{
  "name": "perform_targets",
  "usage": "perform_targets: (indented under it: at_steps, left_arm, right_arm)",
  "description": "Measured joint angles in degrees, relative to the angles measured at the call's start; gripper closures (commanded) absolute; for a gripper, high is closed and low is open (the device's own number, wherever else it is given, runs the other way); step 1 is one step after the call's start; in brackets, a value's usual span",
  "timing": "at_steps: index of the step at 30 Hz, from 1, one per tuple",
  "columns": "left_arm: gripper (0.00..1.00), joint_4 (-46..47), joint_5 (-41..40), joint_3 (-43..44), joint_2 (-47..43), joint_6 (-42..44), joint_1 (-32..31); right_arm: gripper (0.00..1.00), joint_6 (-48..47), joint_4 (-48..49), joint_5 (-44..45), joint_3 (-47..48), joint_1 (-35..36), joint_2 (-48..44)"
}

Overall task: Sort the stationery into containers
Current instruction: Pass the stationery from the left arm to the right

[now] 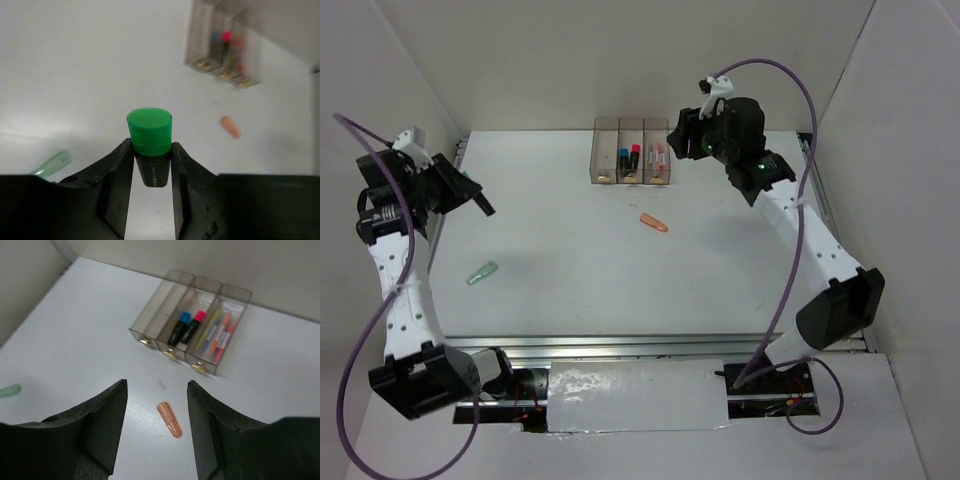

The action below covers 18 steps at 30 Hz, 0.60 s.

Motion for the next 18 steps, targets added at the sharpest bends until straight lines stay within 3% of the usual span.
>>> perform_targets:
  at_steps: [4, 10, 18]
  left_arm:
    - [1.0, 10.5, 6.4, -2.6, -7.0, -17.6, -3.6]
    - [1.0, 25.2, 8.5, -8.0, -11.2, -39.2, -11.2]
    - [1.0, 38.2, 8.9, -16.5, -12.7, -61.0, -16.5]
  right_arm:
    - [0.42, -1.9, -0.1, -4.3, -1.4, 4.6, -7.8]
    - [0.42, -6.0, 0.4, -6.6, -5.0, 19.1, -17.4]
    - [0.42, -4.0, 0.9, -4.3, -0.4, 30.0, -9.9]
